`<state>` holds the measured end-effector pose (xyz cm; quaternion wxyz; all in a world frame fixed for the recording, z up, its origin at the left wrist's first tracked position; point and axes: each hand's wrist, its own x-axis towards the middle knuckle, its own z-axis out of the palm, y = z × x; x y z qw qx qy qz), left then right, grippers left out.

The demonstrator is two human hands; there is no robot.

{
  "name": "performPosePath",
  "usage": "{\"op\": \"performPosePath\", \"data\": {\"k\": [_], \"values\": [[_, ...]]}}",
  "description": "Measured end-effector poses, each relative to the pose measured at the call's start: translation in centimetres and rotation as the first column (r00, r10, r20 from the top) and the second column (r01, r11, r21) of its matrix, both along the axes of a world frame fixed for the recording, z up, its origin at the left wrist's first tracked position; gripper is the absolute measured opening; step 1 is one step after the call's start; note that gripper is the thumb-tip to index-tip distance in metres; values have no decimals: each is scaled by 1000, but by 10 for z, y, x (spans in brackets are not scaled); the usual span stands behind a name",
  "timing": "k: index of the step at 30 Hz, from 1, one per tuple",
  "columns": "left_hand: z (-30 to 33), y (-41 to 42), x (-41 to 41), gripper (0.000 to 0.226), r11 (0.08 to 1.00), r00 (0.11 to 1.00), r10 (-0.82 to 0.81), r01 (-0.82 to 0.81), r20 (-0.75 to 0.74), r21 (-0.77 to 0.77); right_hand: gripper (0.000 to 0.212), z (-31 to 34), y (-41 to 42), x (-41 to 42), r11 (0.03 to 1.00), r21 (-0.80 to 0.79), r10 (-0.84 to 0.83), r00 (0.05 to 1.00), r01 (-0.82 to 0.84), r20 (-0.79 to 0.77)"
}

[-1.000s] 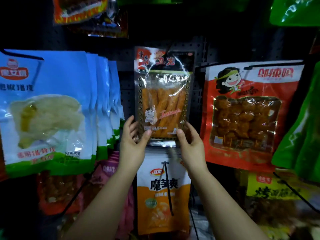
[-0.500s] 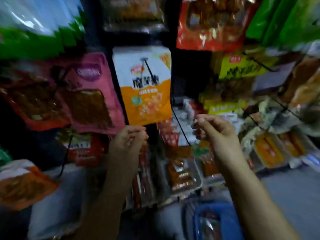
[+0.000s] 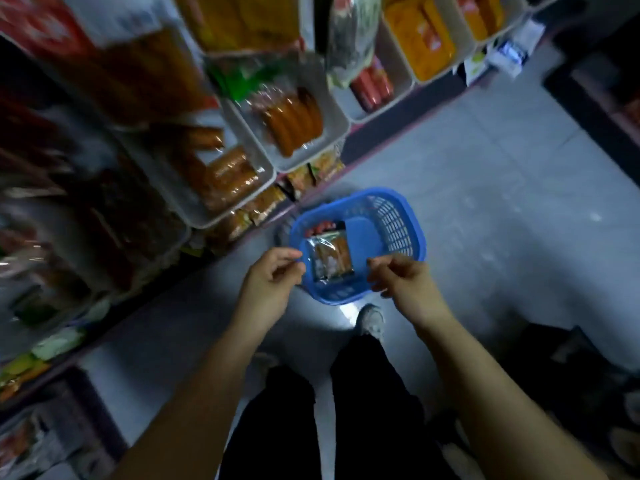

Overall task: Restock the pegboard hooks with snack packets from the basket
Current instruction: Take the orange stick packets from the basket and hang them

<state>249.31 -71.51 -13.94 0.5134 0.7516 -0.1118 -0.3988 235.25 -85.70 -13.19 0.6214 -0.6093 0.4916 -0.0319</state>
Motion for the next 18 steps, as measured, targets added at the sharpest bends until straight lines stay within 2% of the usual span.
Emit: {"op": "performPosePath", "data": {"k": [4,6,10,12,14,16,18], "values": [[-130,-32,-24,23,974,996,-34,50,-77,219,27,-122,-46,-34,992,118,66,970,-38,-235],[-195,-49,-32,23,951,995,17,15,-100,310,26,-188,-72,-44,986,137,133,933,-92,-335],[-324,-100,-35,19,934,990,39,12,-136,356,19,-318,-122,-44,970,105,243,877,-219,-414],[-383,-126,-29,5,933,985,30,34,-170,359,26,-385,-141,-35,954,96,297,858,-283,-418],[-440,-148,-15,28,917,979,39,44,-198,396,21,-448,-157,-22,938,97,341,840,-332,-421],[-492,-162,1,26,881,947,150,2,-285,473,13,-506,-172,-7,916,117,394,798,-385,-456],[-536,-170,14,22,852,890,308,-99,-337,515,17,-552,-184,10,872,138,469,721,-470,-510]]}}
